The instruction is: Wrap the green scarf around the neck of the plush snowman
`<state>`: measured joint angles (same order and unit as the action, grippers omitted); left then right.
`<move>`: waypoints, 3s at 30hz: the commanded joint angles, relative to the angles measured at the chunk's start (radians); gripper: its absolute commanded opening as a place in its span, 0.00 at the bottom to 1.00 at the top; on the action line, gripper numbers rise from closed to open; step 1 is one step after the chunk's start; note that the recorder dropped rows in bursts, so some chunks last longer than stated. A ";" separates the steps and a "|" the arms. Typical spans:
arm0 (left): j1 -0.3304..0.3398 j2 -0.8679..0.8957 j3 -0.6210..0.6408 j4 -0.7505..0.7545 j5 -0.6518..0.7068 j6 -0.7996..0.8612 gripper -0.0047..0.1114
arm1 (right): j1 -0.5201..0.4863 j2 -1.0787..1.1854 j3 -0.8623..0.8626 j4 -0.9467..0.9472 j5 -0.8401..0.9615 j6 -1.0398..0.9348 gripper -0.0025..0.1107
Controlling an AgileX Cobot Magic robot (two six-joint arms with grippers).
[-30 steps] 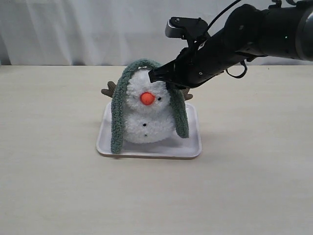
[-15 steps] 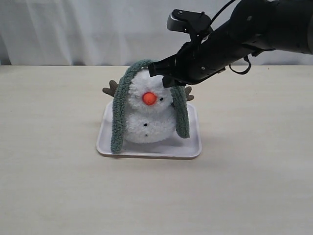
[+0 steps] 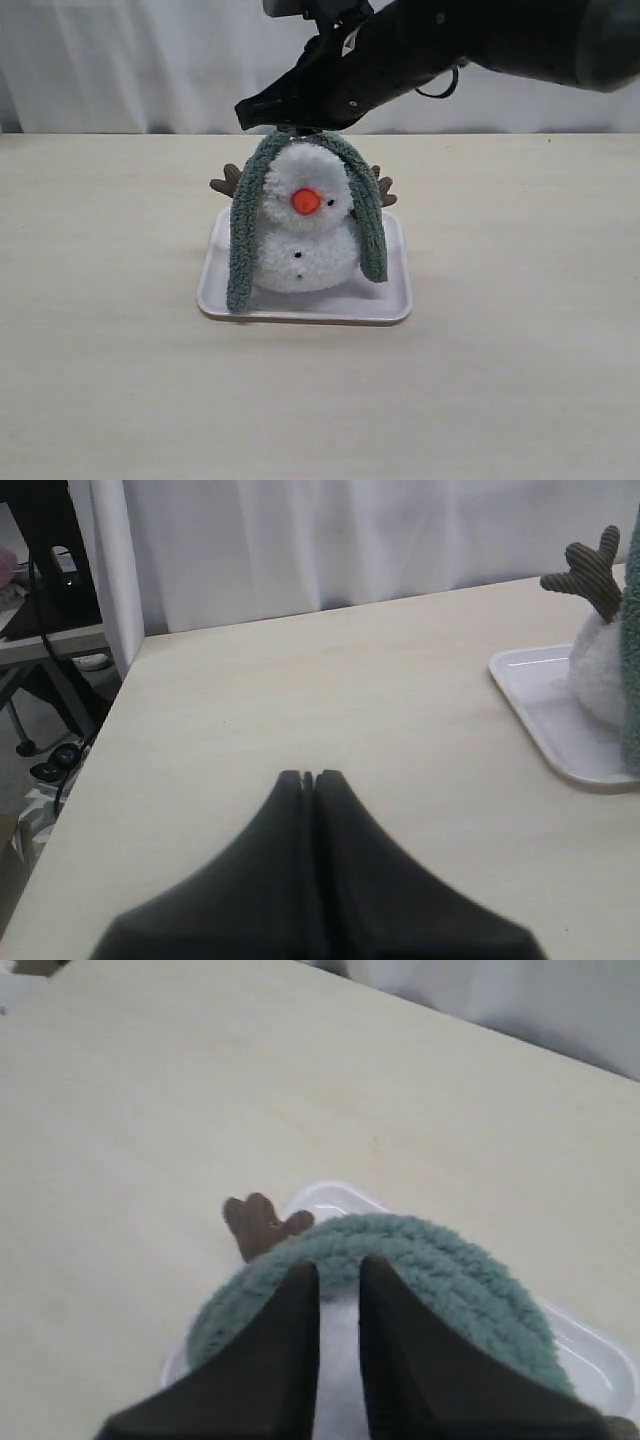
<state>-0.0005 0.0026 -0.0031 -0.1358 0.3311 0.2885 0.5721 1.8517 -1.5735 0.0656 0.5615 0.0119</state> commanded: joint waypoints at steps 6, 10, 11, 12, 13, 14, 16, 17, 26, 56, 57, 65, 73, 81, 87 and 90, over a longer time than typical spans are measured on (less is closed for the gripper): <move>-0.005 -0.003 0.003 -0.004 -0.008 -0.006 0.04 | 0.000 0.166 -0.218 -0.141 0.185 0.091 0.06; -0.005 -0.003 0.003 -0.004 -0.008 -0.006 0.04 | 0.000 0.182 -0.218 -0.141 0.102 0.091 0.06; -0.005 -0.003 0.003 -0.004 -0.008 -0.006 0.04 | 0.000 0.182 -0.218 -0.141 0.088 0.091 0.06; -0.005 -0.003 0.003 -0.004 -0.008 -0.006 0.04 | 0.000 0.182 -0.218 -0.141 0.071 0.091 0.06; -0.005 -0.003 0.003 -0.004 -0.008 -0.006 0.04 | 0.000 0.182 -0.218 -0.144 0.055 0.091 0.06; -0.005 -0.003 0.003 -0.004 -0.008 -0.006 0.04 | 0.000 0.182 -0.218 -0.153 0.047 0.091 0.06; -0.005 -0.003 0.003 -0.004 -0.008 -0.006 0.04 | 0.000 0.191 -0.218 -0.164 0.045 0.098 0.06; -0.005 -0.003 0.003 -0.004 -0.008 -0.006 0.04 | 0.000 0.199 -0.218 -0.167 0.052 0.100 0.06; -0.005 -0.003 0.003 -0.004 -0.008 -0.006 0.04 | -0.002 0.243 -0.218 -0.215 0.061 0.108 0.06; -0.005 -0.003 0.003 -0.004 -0.010 -0.006 0.04 | 0.100 0.159 -0.241 -0.122 0.101 -0.004 0.13; -0.005 -0.003 0.003 -0.004 -0.010 -0.006 0.04 | 0.103 0.163 -0.245 -0.150 0.103 -0.001 0.07; -0.005 -0.003 0.003 -0.004 -0.010 -0.006 0.04 | 0.211 0.195 -0.264 -0.894 0.302 0.443 0.06; -0.005 -0.003 0.003 -0.004 -0.010 -0.006 0.04 | 0.115 0.229 -0.506 -0.313 0.527 0.160 0.06; -0.005 -0.003 0.003 -0.004 -0.010 -0.006 0.04 | 0.094 0.359 -0.625 -0.297 0.660 0.153 0.06; -0.005 -0.003 0.003 -0.004 -0.007 -0.006 0.04 | 0.101 0.374 -0.625 -0.321 0.522 0.166 0.06; -0.005 -0.003 0.003 -0.004 -0.007 -0.006 0.04 | 0.127 0.374 -0.625 -0.376 0.485 0.166 0.06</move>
<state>-0.0005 0.0026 -0.0031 -0.1358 0.3311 0.2885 0.6738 2.2287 -2.1942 -0.2650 1.0940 0.1736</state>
